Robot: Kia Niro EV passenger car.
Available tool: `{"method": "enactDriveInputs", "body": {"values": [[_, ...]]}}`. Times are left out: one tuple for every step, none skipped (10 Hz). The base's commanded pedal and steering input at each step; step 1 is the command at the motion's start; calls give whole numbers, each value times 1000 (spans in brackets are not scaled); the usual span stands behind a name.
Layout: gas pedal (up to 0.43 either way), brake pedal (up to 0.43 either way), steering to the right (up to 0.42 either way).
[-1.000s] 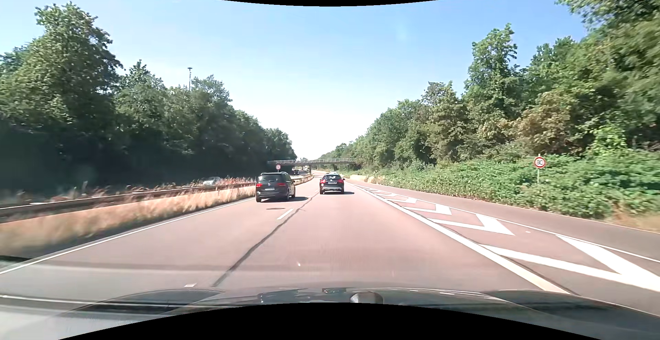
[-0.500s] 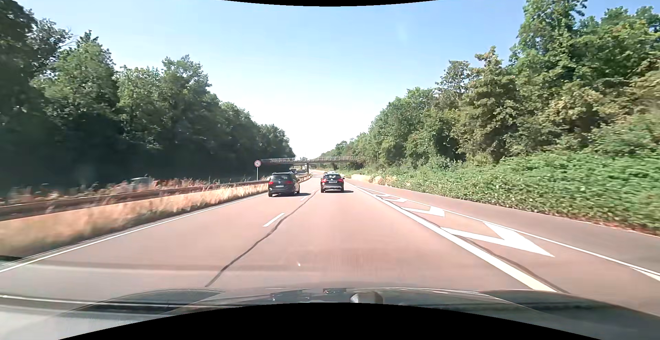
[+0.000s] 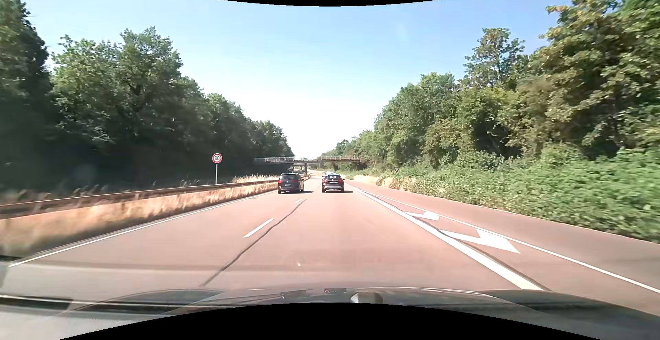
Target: Follow the waypoints while adhering to traffic rules and regulations
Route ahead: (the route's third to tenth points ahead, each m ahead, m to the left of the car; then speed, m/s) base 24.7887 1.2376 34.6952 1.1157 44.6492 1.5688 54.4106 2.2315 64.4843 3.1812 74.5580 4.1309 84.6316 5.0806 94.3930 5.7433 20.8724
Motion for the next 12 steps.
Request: {"method": "enactDriveInputs", "body": {"values": [[118,0,-1],[118,0,-1],[118,0,-1],[118,0,-1],[118,0,-1],[118,0,-1],[118,0,-1],[118,0,-1],[118,0,-1],[118,0,-1],[118,0,-1],[118,0,-1]]}}
